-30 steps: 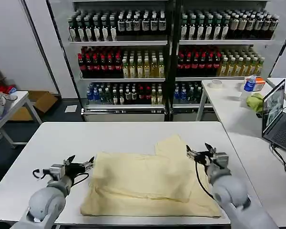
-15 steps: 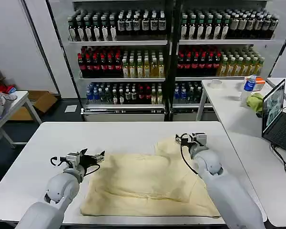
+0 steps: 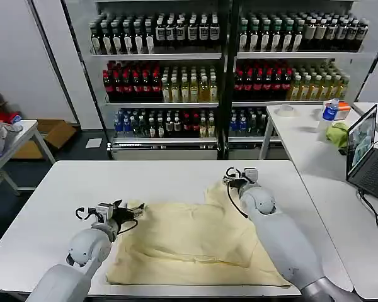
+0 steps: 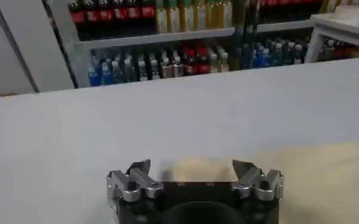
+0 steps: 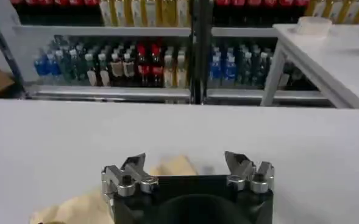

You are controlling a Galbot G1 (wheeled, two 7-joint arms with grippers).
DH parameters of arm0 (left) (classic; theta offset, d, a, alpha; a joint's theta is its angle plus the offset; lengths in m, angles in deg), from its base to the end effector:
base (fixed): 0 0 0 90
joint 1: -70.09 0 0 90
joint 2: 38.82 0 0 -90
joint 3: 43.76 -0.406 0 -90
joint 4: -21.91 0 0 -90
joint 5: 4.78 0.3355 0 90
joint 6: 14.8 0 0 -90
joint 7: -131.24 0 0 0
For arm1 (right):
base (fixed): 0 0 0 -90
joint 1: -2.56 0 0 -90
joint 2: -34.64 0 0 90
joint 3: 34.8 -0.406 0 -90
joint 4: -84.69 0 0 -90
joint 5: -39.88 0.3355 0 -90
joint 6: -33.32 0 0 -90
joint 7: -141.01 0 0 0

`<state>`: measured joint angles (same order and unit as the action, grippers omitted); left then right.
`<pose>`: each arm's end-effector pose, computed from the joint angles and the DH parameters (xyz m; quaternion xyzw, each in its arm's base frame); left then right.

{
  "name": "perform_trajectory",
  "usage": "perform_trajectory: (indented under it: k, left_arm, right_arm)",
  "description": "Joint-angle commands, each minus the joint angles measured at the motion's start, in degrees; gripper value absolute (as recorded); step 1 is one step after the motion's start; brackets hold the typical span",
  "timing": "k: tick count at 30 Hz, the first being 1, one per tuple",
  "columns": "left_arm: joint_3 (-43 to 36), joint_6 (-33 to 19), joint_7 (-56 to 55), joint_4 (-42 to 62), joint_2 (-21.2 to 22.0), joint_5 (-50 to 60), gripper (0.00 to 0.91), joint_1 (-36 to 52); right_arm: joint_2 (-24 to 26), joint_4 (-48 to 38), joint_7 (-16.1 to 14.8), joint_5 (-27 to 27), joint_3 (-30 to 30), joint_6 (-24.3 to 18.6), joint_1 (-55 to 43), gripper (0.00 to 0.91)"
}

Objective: Fold and organize the clothes.

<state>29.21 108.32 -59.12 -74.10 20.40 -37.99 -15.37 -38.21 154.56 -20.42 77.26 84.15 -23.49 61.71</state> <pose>0.3472 0.1058 -0.3422 -0.0677 -0.9582 -0.0471 0.2739 0.5152 -0.0081 -0.3250 0.0315 -0.9583 0.0154 0.2837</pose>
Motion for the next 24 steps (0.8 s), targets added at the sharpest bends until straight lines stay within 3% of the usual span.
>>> perform_trajectory:
  k: [1,2,3,5,7,9,20,24]
  left_arm:
    - [-0.69,0.07,2.97,0.95,-0.94,-2.63,0.645,0.24]
    - [-0.66,0.07,3.08,0.9,-1.01,-2.9,0.564,0.18]
    - [-0.65,0.09,3.57,0.98,-1.07,-2.9,0.413,0.18]
    - [-0.68,0.1,4.92,1.22,-1.56,-2.92,0.141,0.04]
    - [-0.59,0.08,5.54,1.69,-1.89,-3.18,0.03,0.02]
    - [-0.35,0.06,5.53,2.01,-2.1,-4.29,0.03,0.03]
    - [-0.04,0.02,5.86,1.84,-2.25,-5.57,0.03,0.03]
    - [-0.01,-0.01,5.95,1.56,-2.05,-6.02,0.03,-0.12]
  right_arm:
    - [-3.35,-7.79,-0.44,-1.01,0.68,0.01,-2.92,0.584]
    - [-3.62,-8.27,-0.66,-1.06,0.64,0.01,-3.05,0.564]
    - [-3.84,-8.67,-0.9,-1.06,0.61,0.01,-3.08,0.544]
    - [-4.24,-9.4,-1.81,-1.02,0.55,0.03,-2.96,0.292]
    - [-4.53,-9.72,-2.04,-1.0,0.28,0.04,-2.62,0.091]
    - [-4.62,-9.98,-2.17,-0.93,0.02,0.04,-2.28,0.0]
    - [-4.64,-7.91,-0.7,5.81,-2.42,0.17,-0.6,0.0]
    - [-4.26,-6.1,-0.57,6.03,-2.59,0.03,0.41,0.0]
